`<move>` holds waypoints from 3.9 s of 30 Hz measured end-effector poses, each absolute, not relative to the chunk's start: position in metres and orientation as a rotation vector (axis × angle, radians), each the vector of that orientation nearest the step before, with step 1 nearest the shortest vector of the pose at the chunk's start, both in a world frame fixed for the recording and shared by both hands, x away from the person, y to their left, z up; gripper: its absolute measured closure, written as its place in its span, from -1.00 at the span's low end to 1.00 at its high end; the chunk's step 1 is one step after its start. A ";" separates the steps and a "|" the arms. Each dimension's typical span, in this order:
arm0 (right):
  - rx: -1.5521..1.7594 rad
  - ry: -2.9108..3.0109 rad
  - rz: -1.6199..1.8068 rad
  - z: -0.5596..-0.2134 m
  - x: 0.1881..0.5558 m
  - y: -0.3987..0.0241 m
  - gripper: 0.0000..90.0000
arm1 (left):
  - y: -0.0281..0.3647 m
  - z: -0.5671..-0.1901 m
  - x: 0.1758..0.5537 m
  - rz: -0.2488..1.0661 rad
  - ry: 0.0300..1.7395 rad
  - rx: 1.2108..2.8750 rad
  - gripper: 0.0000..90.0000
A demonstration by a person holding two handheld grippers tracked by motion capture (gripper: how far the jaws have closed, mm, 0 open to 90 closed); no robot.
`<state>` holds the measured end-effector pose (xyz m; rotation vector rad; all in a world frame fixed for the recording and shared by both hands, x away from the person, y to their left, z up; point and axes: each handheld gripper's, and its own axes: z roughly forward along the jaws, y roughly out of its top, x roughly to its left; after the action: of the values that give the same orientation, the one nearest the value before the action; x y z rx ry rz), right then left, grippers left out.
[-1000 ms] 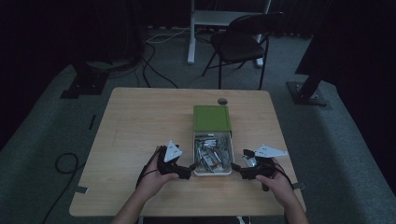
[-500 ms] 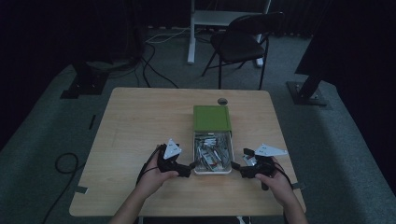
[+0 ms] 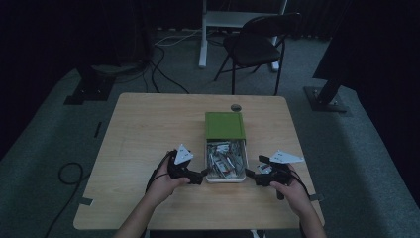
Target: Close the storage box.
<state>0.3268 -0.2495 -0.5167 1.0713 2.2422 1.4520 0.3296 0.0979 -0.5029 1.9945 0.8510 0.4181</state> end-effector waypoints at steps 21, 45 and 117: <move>1.086 2.225 1.442 -0.517 0.335 -0.245 -0.73 | 0.101 -0.504 0.343 0.406 0.886 1.978 -0.95; 1.112 2.186 1.399 -0.509 0.351 -0.245 -0.73 | 0.097 -0.497 0.360 0.407 0.891 1.984 -0.95; 1.352 2.037 1.316 -0.508 0.389 -0.228 -0.77 | 0.090 -0.495 0.402 0.498 0.938 1.982 -0.95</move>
<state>0.3892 -0.2279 -0.5079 1.3517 2.0368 1.3161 0.4017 0.0904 -0.4948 1.9822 0.9383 0.4982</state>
